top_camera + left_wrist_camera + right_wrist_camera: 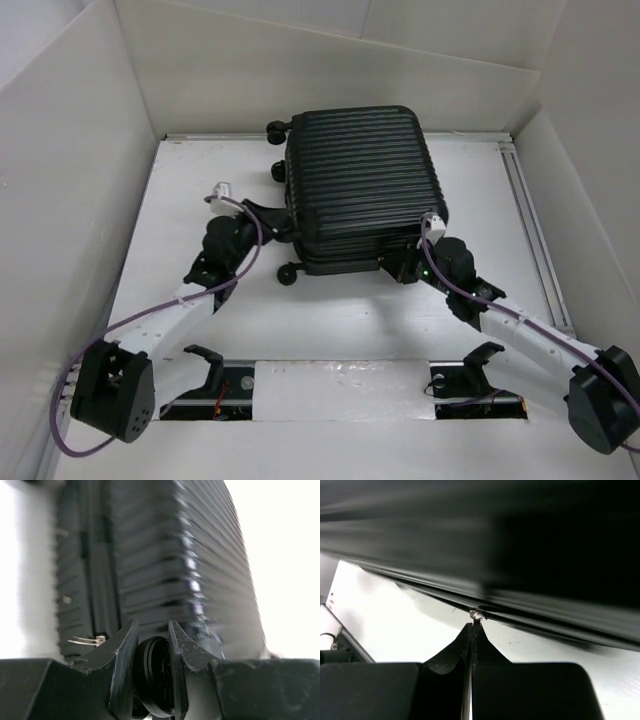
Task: Pack the luggage
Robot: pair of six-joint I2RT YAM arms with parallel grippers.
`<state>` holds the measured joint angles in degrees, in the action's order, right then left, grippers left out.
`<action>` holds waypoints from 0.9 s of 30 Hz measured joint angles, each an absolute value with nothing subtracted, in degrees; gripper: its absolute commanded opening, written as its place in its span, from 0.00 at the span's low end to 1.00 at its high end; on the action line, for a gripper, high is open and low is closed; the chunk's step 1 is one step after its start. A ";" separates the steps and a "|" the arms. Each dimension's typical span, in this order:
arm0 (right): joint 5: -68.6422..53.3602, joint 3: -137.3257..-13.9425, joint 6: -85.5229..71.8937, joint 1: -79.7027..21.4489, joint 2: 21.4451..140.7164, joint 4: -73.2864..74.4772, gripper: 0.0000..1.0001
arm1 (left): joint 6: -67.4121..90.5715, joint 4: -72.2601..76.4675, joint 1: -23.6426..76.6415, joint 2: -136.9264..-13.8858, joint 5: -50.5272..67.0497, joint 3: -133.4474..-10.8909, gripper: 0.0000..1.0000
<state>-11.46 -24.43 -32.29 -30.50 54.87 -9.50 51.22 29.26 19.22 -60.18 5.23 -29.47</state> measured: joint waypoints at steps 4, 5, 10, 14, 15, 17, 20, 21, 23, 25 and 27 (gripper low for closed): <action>-8.71 -24.71 -33.78 -36.03 55.02 -9.32 0.00 | 53.84 33.78 33.12 -63.96 4.67 -30.24 0.00; -8.56 -25.15 -34.24 -38.22 55.51 -9.23 0.00 | 54.33 34.59 35.97 -64.86 4.89 -30.76 0.00; -0.69 -29.23 -35.09 -45.30 60.16 -5.96 0.00 | 52.51 35.88 42.68 -66.17 -3.77 -32.93 0.00; 7.16 -32.27 -36.25 -50.22 66.41 -7.81 0.00 | 51.88 36.23 43.22 -65.76 -10.61 -33.01 0.00; 7.75 -32.32 -36.95 -51.22 67.64 -8.78 0.00 | 52.01 36.25 43.42 -65.60 -11.55 -33.01 0.00; 11.05 -32.40 -37.28 -53.36 69.04 -10.76 0.00 | 51.75 36.10 44.18 -65.52 -13.32 -33.01 0.00; 13.76 -31.48 -38.89 -54.57 67.24 -10.46 0.00 | 51.83 36.25 45.04 -65.39 -14.04 -33.01 0.00; 14.66 -30.94 -39.55 -55.07 65.89 -9.37 0.00 | 51.86 36.03 45.65 -65.14 -13.98 -33.01 0.00; 16.62 -29.67 -40.62 -56.14 62.63 -6.66 0.00 | 51.79 35.57 46.94 -64.62 -12.91 -32.75 0.00; 17.08 -27.97 -42.06 -56.97 58.81 -4.58 0.00 | 52.05 35.75 47.55 -64.29 -10.26 -32.32 0.00; 15.62 -26.39 -43.51 -58.26 56.84 -5.17 0.00 | 52.75 36.03 48.42 -64.51 -6.28 -32.18 0.00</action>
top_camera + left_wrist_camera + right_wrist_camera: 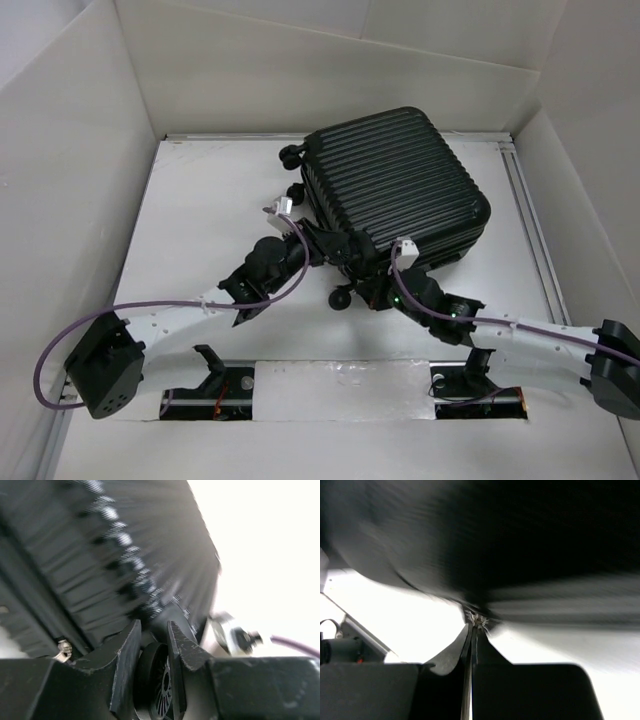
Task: Pack the luggage
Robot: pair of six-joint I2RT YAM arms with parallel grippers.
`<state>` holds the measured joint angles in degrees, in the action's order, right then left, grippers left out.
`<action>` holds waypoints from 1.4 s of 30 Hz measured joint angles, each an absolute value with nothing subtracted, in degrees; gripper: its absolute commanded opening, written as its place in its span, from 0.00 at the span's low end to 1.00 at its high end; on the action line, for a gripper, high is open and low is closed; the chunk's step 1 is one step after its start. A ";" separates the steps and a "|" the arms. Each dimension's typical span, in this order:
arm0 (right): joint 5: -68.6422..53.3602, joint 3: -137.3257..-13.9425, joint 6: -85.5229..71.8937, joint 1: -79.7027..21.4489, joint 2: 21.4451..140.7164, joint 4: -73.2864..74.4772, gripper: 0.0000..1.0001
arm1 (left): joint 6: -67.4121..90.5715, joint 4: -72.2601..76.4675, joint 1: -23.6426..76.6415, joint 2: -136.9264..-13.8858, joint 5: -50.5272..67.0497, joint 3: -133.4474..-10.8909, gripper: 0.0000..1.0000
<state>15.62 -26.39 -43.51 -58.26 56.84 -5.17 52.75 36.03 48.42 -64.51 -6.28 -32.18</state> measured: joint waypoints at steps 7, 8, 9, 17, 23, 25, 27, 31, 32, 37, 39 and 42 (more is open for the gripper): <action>22.65 -31.42 -43.81 -63.48 66.46 -7.01 0.00 | 53.63 41.39 48.38 -67.29 -0.54 -32.18 0.00; 24.88 -33.19 -43.62 -64.40 68.58 -6.59 0.00 | 53.63 41.50 47.81 -67.33 -0.34 -32.18 0.00; 26.68 -34.70 -43.35 -65.10 70.32 -6.22 0.00 | 53.63 41.54 47.40 -67.31 -0.03 -32.18 0.00; 36.75 -41.17 -41.56 -68.25 78.56 -5.08 0.00 | 53.04 40.23 47.00 -65.28 0.80 -32.16 0.00; 43.72 -42.13 -45.28 -70.26 84.88 -14.13 0.00 | 55.90 42.46 48.29 -61.71 3.84 -31.83 0.00; 45.23 -41.95 -47.42 -70.74 86.37 -19.44 0.07 | 56.49 42.39 49.69 -60.86 3.73 -31.77 0.00; 45.28 -41.78 -48.84 -71.11 87.15 -23.05 0.24 | 57.71 43.09 49.84 -60.90 3.68 -31.38 0.00; 44.10 -41.91 -50.78 -72.05 87.46 -29.50 0.48 | 59.33 44.82 50.06 -60.16 4.10 -30.98 0.00; 43.53 -42.02 -50.87 -72.16 87.42 -30.55 0.53 | 59.53 44.99 50.04 -59.81 4.12 -30.94 0.00; 39.79 -41.71 -50.87 -72.44 84.12 -25.65 0.63 | 57.69 41.15 50.35 -55.20 4.10 -31.16 0.36; 38.52 -39.77 -50.81 -72.97 80.03 -22.74 0.66 | 54.35 35.11 50.68 -52.38 2.68 -32.53 0.61; 37.65 -35.57 -50.89 -73.89 70.43 -18.63 0.67 | 49.80 25.47 51.05 -48.14 -2.48 -34.26 0.76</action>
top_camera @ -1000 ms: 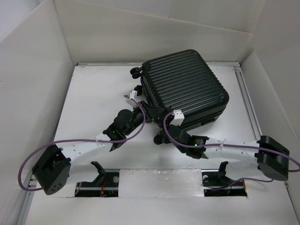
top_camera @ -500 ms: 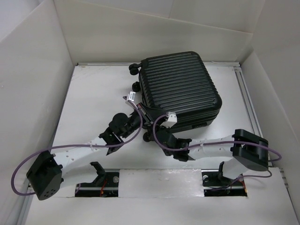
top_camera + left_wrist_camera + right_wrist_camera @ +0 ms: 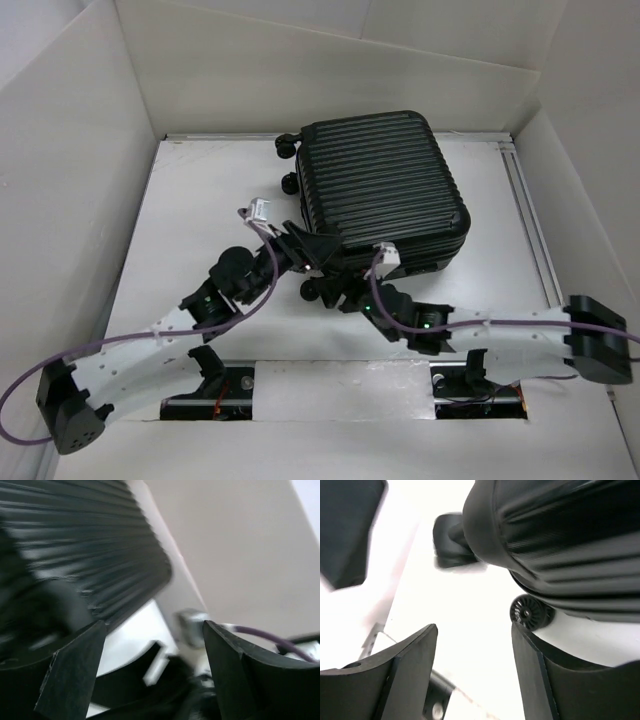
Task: Pack the luggage
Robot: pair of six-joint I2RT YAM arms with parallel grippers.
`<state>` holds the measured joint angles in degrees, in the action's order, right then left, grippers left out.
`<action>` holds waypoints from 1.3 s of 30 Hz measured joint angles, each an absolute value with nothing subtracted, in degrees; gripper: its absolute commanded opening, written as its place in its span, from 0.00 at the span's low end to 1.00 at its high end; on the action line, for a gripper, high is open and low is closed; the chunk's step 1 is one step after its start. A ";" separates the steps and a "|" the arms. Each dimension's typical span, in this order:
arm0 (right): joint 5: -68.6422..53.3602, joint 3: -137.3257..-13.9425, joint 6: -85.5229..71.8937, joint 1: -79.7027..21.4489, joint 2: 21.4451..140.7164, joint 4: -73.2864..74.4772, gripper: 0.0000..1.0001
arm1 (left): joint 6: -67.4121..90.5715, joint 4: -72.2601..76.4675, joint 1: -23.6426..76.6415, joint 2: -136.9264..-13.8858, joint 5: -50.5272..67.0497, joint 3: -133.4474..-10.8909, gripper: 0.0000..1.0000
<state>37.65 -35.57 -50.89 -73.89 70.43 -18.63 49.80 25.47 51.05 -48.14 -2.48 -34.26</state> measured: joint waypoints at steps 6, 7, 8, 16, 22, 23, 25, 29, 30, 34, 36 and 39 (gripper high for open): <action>36.99 -32.93 -49.21 -73.97 54.02 -8.03 0.52 | 46.61 11.07 51.00 -31.70 -15.51 -29.17 0.43; 36.99 -33.23 -48.05 -73.91 52.36 -6.26 0.44 | 47.68 9.63 50.98 -28.05 -16.32 -26.17 0.41; 36.73 -33.87 -46.87 -73.58 51.29 -4.43 0.23 | 48.73 8.58 50.96 -24.91 -16.45 -23.09 0.39; 29.08 -47.16 -35.77 -68.66 57.32 5.23 0.33 | 52.49 10.63 54.06 -30.65 -13.41 -2.52 0.44; 23.44 -54.78 -30.76 -64.64 62.74 8.91 0.48 | 45.19 26.83 55.29 -46.06 -16.08 -5.19 0.47; 22.65 -55.37 -30.15 -63.92 63.26 9.15 0.48 | 43.81 29.52 55.29 -48.18 -16.34 -5.82 0.47; 20.97 -55.57 -29.28 -62.46 63.61 9.67 0.46 | 40.93 34.85 55.37 -51.35 -16.62 -6.74 0.47; 15.79 -55.55 -27.53 -58.13 63.92 10.07 0.46 | 36.21 42.65 55.40 -53.23 -17.39 -6.90 0.48; 14.44 -55.55 -27.14 -56.66 64.07 9.96 0.46 | 35.05 44.45 55.40 -53.41 -17.80 -6.90 0.48; 8.64 -56.34 -25.58 -51.64 66.48 9.91 0.46 | 31.05 49.95 55.40 -55.83 -19.11 -7.27 0.48; 5.82 -58.08 -24.82 -50.46 68.05 9.67 0.45 | 29.65 51.33 55.40 -58.17 -20.25 -8.16 0.48; 2.39 -59.46 -23.70 -48.86 70.19 8.99 0.45 | 27.90 53.49 55.40 -61.23 -22.02 -9.08 0.46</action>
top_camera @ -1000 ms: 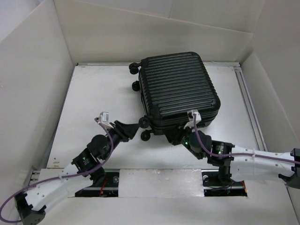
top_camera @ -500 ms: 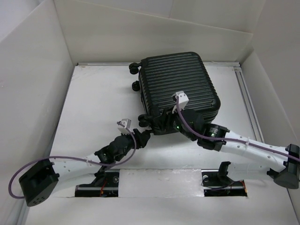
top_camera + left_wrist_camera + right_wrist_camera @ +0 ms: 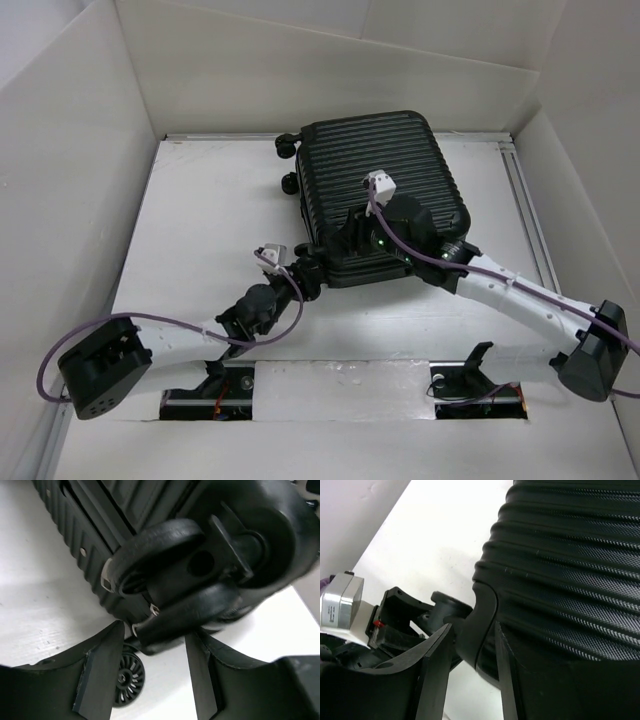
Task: Pack the luggage
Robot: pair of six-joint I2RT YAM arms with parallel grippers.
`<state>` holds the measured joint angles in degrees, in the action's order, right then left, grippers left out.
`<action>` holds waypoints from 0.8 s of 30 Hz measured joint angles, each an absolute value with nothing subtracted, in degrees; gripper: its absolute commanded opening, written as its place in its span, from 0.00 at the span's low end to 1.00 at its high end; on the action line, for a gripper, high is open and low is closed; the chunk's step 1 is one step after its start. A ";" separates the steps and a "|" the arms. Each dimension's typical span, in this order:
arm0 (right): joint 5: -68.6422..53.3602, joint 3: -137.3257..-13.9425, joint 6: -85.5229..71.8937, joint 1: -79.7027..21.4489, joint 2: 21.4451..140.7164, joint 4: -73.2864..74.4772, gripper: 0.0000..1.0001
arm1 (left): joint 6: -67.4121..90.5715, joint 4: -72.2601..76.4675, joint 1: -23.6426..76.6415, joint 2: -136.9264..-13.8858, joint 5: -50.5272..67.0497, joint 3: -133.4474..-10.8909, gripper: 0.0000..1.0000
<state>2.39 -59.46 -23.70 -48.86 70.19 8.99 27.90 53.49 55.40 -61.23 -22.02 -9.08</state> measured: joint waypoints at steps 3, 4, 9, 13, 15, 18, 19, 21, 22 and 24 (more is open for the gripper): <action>-0.34 -59.64 -23.07 -47.68 71.46 8.16 0.42 | 26.30 54.68 55.46 -64.40 -23.94 -10.07 0.41; -1.06 -59.70 -22.87 -47.40 71.61 8.10 0.42 | 25.87 55.24 55.57 -65.41 -24.58 -10.39 0.37; -4.80 -62.61 -21.32 -45.39 73.76 8.34 0.48 | 24.86 57.49 56.25 -67.83 -25.91 -11.42 0.29; -6.17 -67.16 -19.86 -43.70 77.17 8.32 0.53 | 24.12 58.67 56.21 -70.24 -27.11 -12.73 0.29; -6.66 -68.62 -19.44 -42.48 79.05 8.14 0.51 | 23.90 59.99 56.16 -71.31 -27.27 -12.84 0.23; -8.08 -69.21 -19.38 -40.27 82.35 7.86 0.42 | 23.77 62.61 56.21 -73.25 -27.49 -13.02 0.09; -9.61 -69.21 -19.40 -39.66 83.05 7.05 0.41 | 23.68 63.24 56.12 -74.02 -27.79 -13.08 0.05; -10.33 -69.04 -19.29 -39.31 83.68 5.48 0.41 | 23.14 63.68 55.92 -75.81 -28.64 -13.52 0.00; -10.76 -68.71 -19.27 -39.18 83.74 4.80 0.39 | 22.92 63.96 55.79 -76.62 -29.02 -13.65 0.00; -11.22 -68.31 -19.22 -39.07 83.94 3.75 0.34 | 22.57 64.71 55.77 -77.23 -29.67 -13.67 0.00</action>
